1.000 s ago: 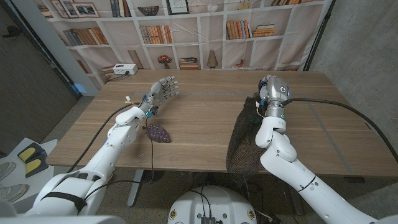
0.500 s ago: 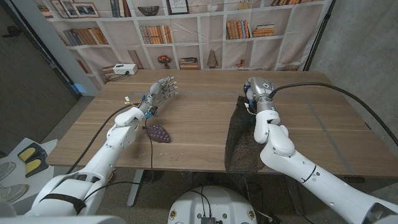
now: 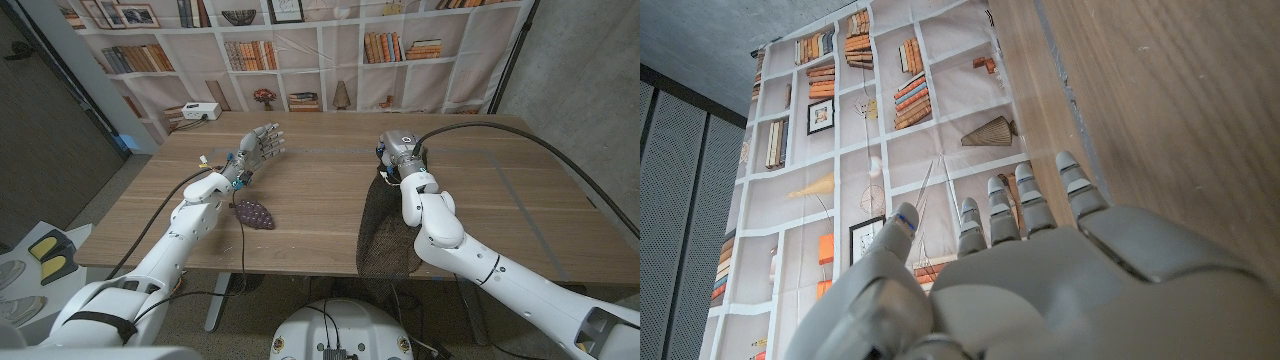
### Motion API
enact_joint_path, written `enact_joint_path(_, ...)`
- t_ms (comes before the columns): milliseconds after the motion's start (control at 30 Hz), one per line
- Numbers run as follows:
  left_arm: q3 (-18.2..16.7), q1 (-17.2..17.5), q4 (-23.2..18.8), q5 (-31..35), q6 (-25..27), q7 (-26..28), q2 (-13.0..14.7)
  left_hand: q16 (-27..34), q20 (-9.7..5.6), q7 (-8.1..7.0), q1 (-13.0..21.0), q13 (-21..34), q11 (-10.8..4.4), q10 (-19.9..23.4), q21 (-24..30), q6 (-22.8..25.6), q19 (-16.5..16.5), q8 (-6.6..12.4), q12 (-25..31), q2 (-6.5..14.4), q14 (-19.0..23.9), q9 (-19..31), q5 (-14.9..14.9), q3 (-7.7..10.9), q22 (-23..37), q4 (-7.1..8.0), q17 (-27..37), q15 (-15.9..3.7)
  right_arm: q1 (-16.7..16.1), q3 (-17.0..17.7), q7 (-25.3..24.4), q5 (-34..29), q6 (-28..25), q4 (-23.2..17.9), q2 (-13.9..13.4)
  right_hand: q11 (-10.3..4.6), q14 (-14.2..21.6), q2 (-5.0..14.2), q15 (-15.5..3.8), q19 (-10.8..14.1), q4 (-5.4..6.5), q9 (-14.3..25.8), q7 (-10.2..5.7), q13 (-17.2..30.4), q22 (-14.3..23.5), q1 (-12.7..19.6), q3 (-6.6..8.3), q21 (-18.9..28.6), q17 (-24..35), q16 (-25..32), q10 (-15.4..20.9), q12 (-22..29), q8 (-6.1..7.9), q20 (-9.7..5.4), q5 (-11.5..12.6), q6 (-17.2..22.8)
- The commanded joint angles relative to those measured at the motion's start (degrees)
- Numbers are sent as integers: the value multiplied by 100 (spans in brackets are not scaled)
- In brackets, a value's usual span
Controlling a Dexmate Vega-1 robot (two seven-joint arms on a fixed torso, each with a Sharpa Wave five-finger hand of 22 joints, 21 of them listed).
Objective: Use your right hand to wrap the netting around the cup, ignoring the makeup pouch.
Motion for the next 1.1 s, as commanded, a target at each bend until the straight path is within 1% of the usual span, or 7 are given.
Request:
enact_joint_path(33, -21, -65, 141, -20, -31, -36, -34, -8, 16, -3, -24, 18, 21, 42, -25, 46, 6, 31, -5, 18, 35, 20, -25, 45, 33, 26, 24, 24, 185, 67, 1164, -22, 586, 145, 114, -31, -194, -245, -271, -93, 327, -388, 55, -350, 7, -863, -132, -171, -416, -479, -46, -387, -439, -21, 57, -291)
enact_joint_path(133, -22, -80, 177, -20, -30, -49, -39, -6, 16, -4, -24, 18, 26, 45, -25, 48, 7, 31, -4, 20, 42, 20, -25, 47, 34, 27, 24, 25, 140, 210, 1242, 251, 746, 145, 156, 38, -325, -407, -234, -92, 686, -695, 132, -607, 10, -1676, -325, -357, -556, -699, -198, -660, -830, 62, 153, -550)
enact_joint_path(267, -26, -104, 238, -21, -44, -65, -54, -5, 16, -1, -26, 18, 20, 42, -25, 51, 8, 31, -5, 23, 43, 20, -25, 49, 34, 29, 24, 22, 79, 500, 1379, 850, 897, 107, 200, 218, -560, -515, -73, -216, 1009, -855, 160, -785, 18, -2353, -545, -570, -629, -862, -541, -952, -1236, 208, 241, -1077)
enact_joint_path(400, -25, -120, 276, -16, -51, -71, -67, -7, 16, -1, -28, 18, 17, 41, -25, 45, 9, 27, -6, 24, 39, 20, -25, 50, 34, 31, 24, 27, -82, 787, 1146, 1362, 1006, 21, 200, 293, -723, -514, 29, -298, 1081, -915, 189, -891, 23, -2534, -579, -727, -707, -977, -970, -1224, -1631, 291, 331, -1740)
enact_joint_path(733, -15, -204, 441, -9, -124, -151, -124, -8, 16, -4, -32, 18, 22, 42, -24, 46, 11, 25, -5, 24, 38, 20, -26, 51, 35, 33, 25, 41, -699, 1607, 252, 2537, 1146, -545, 73, 338, -961, -494, 147, -391, 1058, -937, 180, -960, 27, -2542, -542, -852, -760, -1096, -1282, -1432, -1758, 391, 381, -1834)
enact_joint_path(1000, -8, -250, 530, 5, -177, -210, -152, -6, 16, 0, -35, 18, 13, 42, -25, 52, 12, 25, -6, 25, 41, 20, -27, 54, 35, 35, 25, 35, -972, 1683, 24, 2768, 702, -1204, -333, 345, -1662, -677, 335, -826, 1185, -931, 246, -1030, 39, -2945, -746, -1141, -825, -1365, -1625, -1691, -1936, 632, 361, -2002)
enact_joint_path(1100, -1, -280, 566, 9, -174, -239, -158, -5, 16, 1, -36, 19, 20, 45, -25, 43, 13, 20, -4, 24, 44, 20, -27, 55, 35, 36, 25, 22, -920, 1532, 207, 2746, 453, -1428, -559, 251, -1778, -696, 334, -901, 1002, -895, 214, -975, 44, -2718, -669, -1250, -849, -1408, -1338, -1561, -1836, 745, 417, -1676)
